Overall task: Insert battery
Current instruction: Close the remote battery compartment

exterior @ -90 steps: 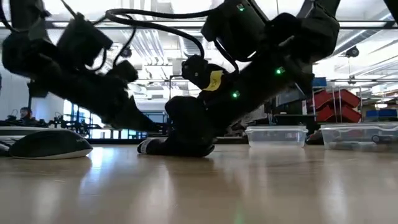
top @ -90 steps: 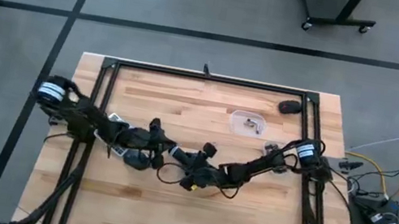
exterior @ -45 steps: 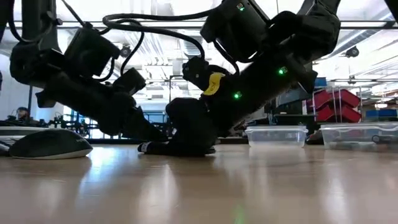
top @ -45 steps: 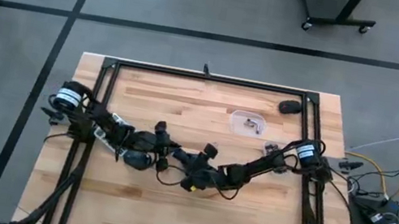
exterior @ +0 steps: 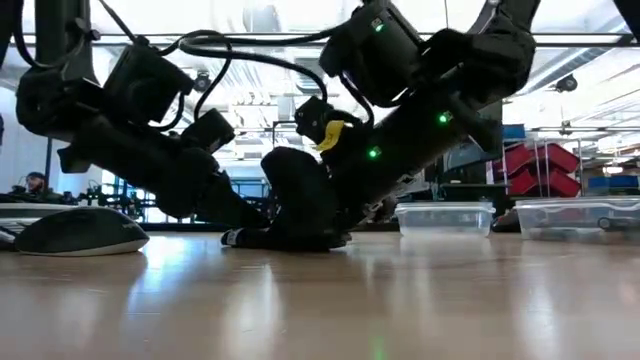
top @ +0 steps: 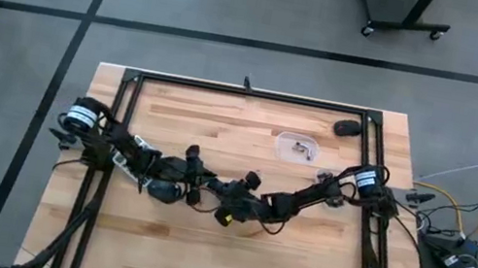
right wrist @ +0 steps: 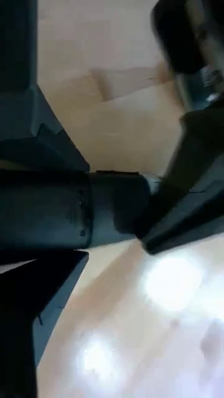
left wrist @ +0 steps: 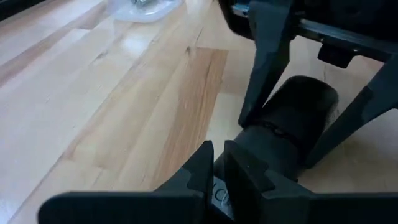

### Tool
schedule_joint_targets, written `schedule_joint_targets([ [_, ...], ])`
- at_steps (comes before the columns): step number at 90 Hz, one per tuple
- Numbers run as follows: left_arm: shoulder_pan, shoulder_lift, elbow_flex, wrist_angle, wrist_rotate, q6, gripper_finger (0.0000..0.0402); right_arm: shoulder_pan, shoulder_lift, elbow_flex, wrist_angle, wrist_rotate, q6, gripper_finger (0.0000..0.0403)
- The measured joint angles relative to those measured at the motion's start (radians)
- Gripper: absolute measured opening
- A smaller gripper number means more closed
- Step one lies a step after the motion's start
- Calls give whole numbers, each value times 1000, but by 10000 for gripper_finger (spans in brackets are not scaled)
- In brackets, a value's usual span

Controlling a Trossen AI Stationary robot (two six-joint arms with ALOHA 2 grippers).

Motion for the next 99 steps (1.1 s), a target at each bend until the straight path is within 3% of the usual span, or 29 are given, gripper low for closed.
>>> schedule_joint_targets([
  [23,0,0,0,0,15,0,22,-8,-4,0,9,-2,-36,230],
  [63,0,0,-1,0,38,0,22,-10,-51,-5,-3,16,-154,231],
  [99,0,0,-1,-6,70,0,22,-10,-95,-4,12,13,-144,281],
])
